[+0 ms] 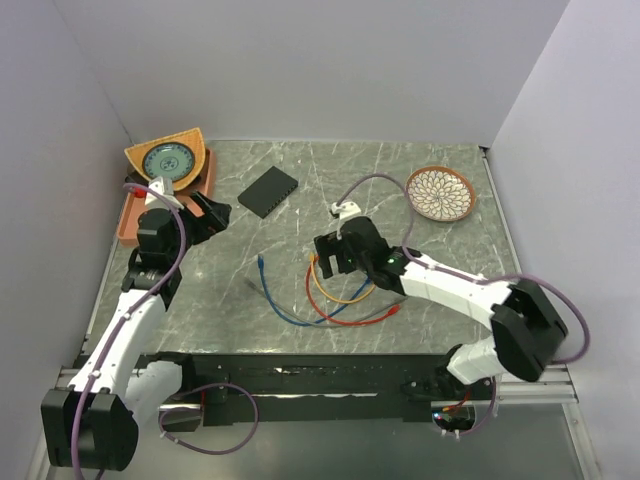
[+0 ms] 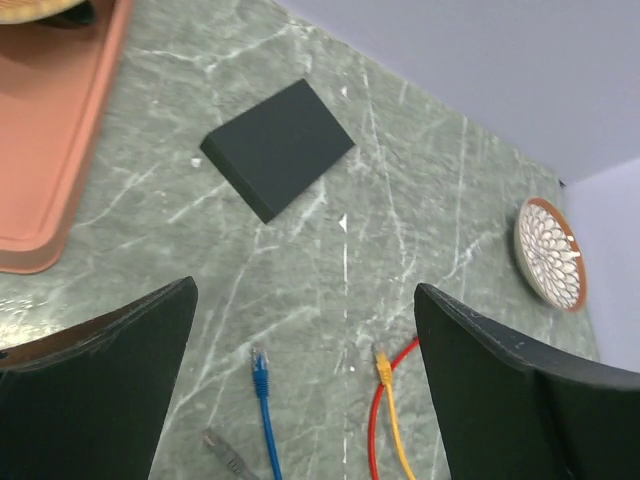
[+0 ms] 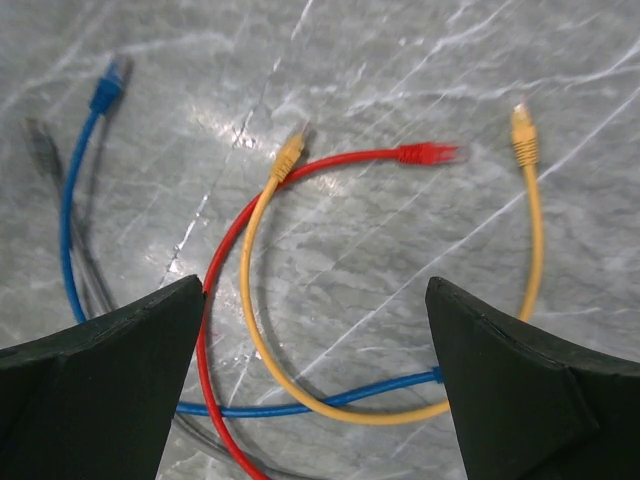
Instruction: Insert the plug into the switch port
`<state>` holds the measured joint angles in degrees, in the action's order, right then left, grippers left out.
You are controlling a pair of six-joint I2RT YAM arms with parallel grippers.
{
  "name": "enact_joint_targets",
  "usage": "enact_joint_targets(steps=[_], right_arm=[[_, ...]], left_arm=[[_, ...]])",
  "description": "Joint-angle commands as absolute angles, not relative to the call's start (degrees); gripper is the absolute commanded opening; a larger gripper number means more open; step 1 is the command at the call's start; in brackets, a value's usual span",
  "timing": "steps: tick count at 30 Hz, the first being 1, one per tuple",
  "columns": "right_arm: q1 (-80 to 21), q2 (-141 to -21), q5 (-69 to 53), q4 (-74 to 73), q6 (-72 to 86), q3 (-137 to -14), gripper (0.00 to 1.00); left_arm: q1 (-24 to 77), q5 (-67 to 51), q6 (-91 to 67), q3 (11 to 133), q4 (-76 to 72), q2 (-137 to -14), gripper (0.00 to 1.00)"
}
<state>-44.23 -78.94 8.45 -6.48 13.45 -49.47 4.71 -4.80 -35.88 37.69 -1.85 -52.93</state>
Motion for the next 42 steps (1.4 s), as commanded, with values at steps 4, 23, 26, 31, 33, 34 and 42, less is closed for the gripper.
enact_joint_targets(steps=[4, 23, 26, 31, 33, 34, 42], right_arm=[[-44.8, -87.4, 4.8, -6.5, 18.3, -56.9, 1.00], [-45.6, -106.3, -3.5, -8.1, 22.2, -65.8, 0.45], [-45.4, -106.3, -3.0, -8.5, 22.6, -66.0, 0.14], [-45.5, -103.0, -1.6, -9.0, 22.2, -65.3, 0.03], [-45.5, -101.3, -1.2, -10.3, 21.6, -65.7, 0.02], [-45.5, -100.6, -1.1, -10.7, 21.4, -66.0, 0.02], [-45.5, -91.8, -1.1, -13.7, 15.1, -67.0, 0.00]], left_arm=[[4.6, -10.4, -37.4, 39.0, -5.9, -54.3, 0.96], [4.6, -14.2, -38.4, 40.1, -6.9, -60.0, 0.96], [4.6, -14.1, -38.4, 40.2, -6.7, -60.4, 0.96], [4.6, -15.1, -38.4, 39.9, -7.2, -60.6, 0.96], [4.6, -15.8, -38.3, 39.7, -7.6, -60.6, 0.96], [4.6, -16.1, -38.3, 39.6, -7.6, -60.6, 0.96], [4.6, -19.2, -40.3, 39.7, -9.6, -60.9, 0.96]])
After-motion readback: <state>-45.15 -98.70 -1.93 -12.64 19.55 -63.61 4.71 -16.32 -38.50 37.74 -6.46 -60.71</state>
